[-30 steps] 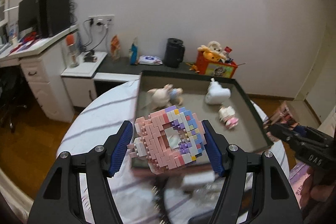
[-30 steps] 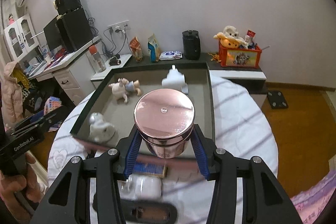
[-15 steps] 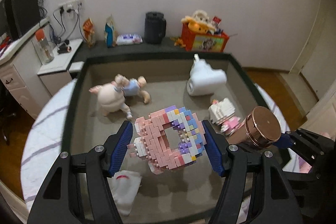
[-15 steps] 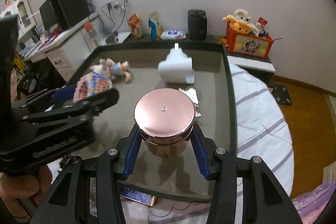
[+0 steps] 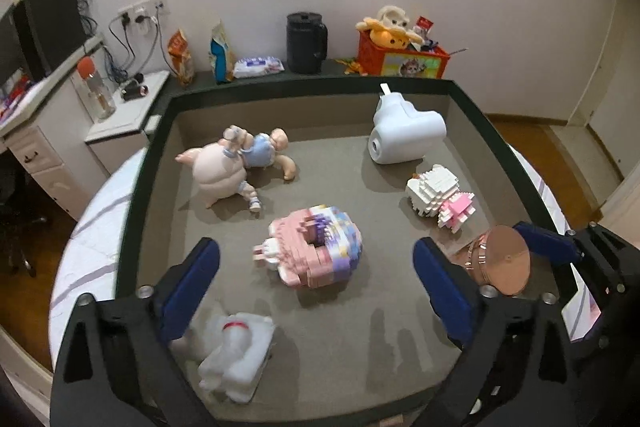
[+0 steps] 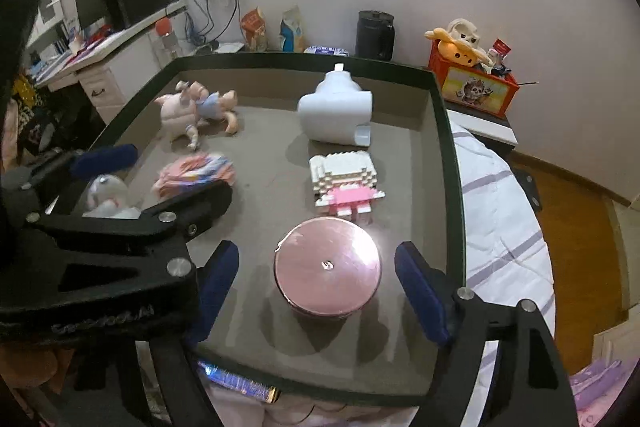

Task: Organize rigid objects
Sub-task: 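Withdraw both tools back from the tray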

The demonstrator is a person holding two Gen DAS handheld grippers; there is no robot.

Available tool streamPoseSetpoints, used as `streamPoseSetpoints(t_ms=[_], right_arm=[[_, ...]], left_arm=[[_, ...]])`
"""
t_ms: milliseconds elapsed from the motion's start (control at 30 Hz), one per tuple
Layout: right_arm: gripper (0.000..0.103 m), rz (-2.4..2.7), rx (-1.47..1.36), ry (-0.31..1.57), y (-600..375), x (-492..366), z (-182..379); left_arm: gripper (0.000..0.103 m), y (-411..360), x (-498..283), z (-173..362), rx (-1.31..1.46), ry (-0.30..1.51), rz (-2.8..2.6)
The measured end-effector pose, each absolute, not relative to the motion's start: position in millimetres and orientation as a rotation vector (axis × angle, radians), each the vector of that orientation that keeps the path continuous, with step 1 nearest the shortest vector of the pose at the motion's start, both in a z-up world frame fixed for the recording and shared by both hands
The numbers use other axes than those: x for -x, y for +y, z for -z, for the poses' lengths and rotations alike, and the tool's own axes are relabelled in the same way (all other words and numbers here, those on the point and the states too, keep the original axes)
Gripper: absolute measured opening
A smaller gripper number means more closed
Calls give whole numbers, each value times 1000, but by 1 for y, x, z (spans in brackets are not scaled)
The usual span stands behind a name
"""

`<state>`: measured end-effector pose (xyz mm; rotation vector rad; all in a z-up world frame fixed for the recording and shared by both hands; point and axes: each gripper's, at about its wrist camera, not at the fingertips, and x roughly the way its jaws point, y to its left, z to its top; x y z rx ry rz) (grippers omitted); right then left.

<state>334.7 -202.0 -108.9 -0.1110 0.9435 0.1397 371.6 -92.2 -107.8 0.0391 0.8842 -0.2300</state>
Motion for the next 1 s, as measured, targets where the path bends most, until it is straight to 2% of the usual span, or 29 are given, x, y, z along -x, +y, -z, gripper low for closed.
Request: streamPoseSetpoints(t_ms=[267,367,400,800,1000], right_arm=[[88,-118,29,915,-211,-305,87],[96,-130,-38,898,-217,-286,76],[103,-136,-56,885,-218,-278,71],[103,-99,-60,709,-206,-191,5],[103,-99,-39,664,-195,-159,-15]], left_arm=[[102,-68,-327,74,-6,810,210],[102,-55,-297,58,19,767,198],[103,-50,-289,53,31,757,196],[103,12,-179,-1,125,621,123],[103,26,-142,-8,119,590,69]])
